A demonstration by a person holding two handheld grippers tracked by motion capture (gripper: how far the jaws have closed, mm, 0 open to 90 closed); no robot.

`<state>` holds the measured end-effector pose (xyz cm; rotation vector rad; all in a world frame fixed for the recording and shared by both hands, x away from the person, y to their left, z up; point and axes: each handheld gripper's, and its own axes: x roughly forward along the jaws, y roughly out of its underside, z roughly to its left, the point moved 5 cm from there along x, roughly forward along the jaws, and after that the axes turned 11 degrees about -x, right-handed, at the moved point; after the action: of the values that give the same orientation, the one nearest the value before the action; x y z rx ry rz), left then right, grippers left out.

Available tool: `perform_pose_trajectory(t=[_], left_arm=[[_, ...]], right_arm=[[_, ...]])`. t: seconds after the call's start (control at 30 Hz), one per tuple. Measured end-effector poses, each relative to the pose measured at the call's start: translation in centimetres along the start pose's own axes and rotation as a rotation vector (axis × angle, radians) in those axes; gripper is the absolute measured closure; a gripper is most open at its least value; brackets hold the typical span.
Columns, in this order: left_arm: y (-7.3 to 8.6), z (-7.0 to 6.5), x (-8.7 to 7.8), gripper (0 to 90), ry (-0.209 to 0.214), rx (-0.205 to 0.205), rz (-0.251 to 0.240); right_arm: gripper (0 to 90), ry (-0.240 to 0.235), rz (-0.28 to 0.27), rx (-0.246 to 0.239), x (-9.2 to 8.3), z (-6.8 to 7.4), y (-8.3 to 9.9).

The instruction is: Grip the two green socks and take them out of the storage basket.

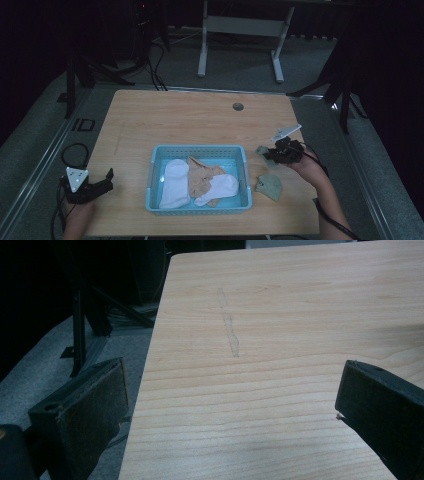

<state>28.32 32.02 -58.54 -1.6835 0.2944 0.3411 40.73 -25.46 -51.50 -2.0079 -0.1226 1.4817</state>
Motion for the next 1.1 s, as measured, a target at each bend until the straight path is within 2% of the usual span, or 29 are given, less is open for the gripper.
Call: perform_pose_trajectory(t=[0.27,0.5,0.63,0.7,0.87,0.93,1.0,1.03,1.1], left_arm=[[0.0,0.0,0.0,0.4,-0.002,0.002,-0.001],[0.0,0.0,0.0,0.3,-0.002,0.002,0.001],[0.0,0.0,0.0,0.4,-0.002,0.002,0.0],[0.0,0.0,0.0,0.4,-0.002,0.002,0.0],[0.0,0.0,0.0,0.4,-0.003,0.003,0.0],[0.0,0.0,0.0,0.4,-0.003,0.004,0.0],[0.0,0.0,0.0,0.4,-0.003,0.003,0.0],[0.0,0.0,0.0,0.4,-0.004,0.003,0.0],[0.0,0.0,0.0,0.4,-0.005,0.004,0.002]], right_arm=[[76.7,-0.027,0.042,0.038,2.2,0.1,2.1],[74.4,-0.042,0.067,0.055,3.6,0.3,3.2],[61.5,-0.036,0.057,0.058,3.4,0.3,3.2],[50.3,-0.021,0.037,0.073,2.8,0.1,3.1],[38.0,0.025,-0.01,0.097,1.2,-0.2,3.4],[31.3,0.043,-0.029,0.121,0.8,-0.4,3.6],[28.5,0.066,-0.057,0.141,0.3,-0.7,4.1],[26.3,0.076,-0.072,0.166,0.0,-0.9,4.4],[17.7,0.074,-0.107,0.188,-0.3,-1.2,5.1]])
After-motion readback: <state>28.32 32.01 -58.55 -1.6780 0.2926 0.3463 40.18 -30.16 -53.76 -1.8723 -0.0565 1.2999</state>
